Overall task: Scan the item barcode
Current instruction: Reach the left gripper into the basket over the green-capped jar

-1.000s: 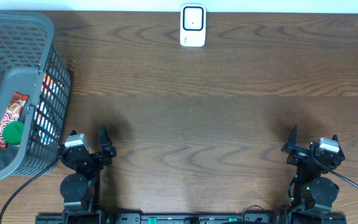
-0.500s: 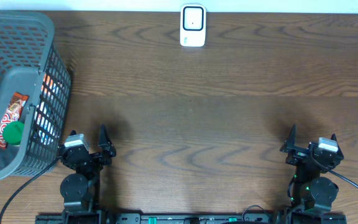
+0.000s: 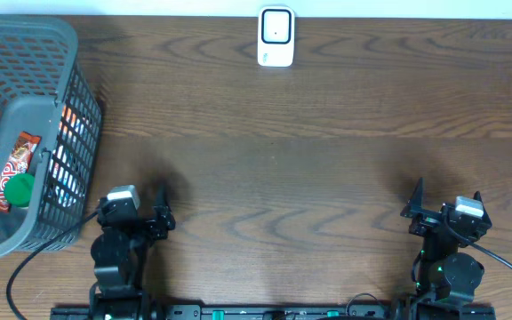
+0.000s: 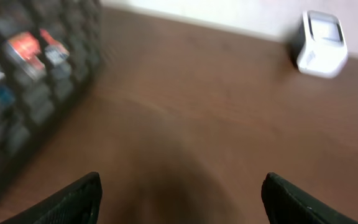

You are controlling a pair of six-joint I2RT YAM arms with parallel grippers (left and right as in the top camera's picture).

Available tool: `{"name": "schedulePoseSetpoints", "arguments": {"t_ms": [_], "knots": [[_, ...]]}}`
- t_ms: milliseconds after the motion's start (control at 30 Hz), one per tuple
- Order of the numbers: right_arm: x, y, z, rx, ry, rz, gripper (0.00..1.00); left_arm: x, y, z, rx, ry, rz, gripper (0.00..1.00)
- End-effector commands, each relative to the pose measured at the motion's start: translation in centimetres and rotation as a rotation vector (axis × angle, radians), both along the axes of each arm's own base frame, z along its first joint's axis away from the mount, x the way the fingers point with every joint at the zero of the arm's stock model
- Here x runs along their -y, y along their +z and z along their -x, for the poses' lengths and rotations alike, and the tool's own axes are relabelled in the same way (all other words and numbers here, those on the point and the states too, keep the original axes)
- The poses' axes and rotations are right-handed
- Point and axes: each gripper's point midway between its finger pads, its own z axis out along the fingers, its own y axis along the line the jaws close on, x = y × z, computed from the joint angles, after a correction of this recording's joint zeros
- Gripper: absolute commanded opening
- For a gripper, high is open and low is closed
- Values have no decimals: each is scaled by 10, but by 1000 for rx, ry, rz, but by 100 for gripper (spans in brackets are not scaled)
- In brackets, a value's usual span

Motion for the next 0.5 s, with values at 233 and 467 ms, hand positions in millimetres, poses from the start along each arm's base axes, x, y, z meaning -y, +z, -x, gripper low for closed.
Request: {"name": "schedulePoseSetpoints", "arguments": {"t_ms": [233, 467], "knots": [[-2, -2, -1, -11, 8, 11, 99, 33, 178, -17, -31, -171, 109, 83], [-2, -2, -1, -11, 8, 10, 99, 83, 270, -26, -35, -473, 226, 83]]}}
